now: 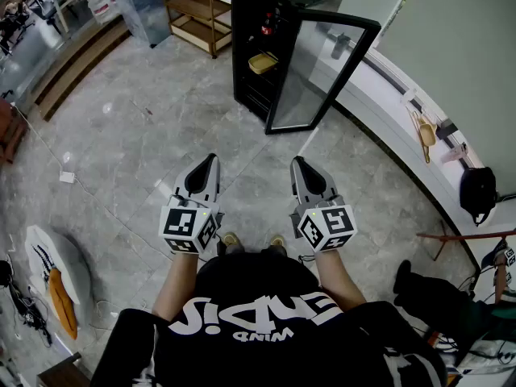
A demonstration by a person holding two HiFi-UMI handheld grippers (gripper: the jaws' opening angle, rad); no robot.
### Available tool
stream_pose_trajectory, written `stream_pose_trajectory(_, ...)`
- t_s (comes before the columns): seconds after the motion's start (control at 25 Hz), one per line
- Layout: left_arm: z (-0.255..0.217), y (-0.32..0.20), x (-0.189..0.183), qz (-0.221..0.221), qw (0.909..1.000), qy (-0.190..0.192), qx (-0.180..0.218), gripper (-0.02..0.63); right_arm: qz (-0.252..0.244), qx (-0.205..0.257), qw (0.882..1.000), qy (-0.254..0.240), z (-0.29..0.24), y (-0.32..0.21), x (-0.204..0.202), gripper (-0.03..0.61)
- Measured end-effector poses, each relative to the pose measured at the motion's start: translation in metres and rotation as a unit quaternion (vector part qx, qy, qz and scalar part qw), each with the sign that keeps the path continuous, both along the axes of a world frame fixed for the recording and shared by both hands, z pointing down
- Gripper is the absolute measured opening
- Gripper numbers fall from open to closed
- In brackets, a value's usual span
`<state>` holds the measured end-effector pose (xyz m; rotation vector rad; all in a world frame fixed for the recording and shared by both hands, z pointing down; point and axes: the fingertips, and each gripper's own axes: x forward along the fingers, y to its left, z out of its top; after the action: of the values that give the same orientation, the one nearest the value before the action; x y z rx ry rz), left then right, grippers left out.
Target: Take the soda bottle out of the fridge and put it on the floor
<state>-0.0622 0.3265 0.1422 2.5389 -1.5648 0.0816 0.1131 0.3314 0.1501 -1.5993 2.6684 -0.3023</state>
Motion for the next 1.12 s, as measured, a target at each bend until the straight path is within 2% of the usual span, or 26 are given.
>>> stream_pose_trajectory(0.48, 0.006, -0.013, -0.022, 0.024, 0.9996, -0.009, -0.008, 0.006, -0.012, 0.008, 1.0, -0.018, 0.003, -0.006, -0.037, 0.023)
stream_pose_trajectory(0.84, 0.015, -0.045, -0.028, 0.064, 0.9979, -0.001, -0.013, 0.008, 0.046, 0.006, 0.999, -0.015, 0.017, -0.021, -0.034, 0.023)
stream_pose_trajectory(1.12, 0.021, -0.102, -0.015, 0.08, 0.9967, -0.004, -0.006, 0.006, 0.058, 0.014, 0.998, -0.025, 0.02, -0.078, -0.024, 0.023)
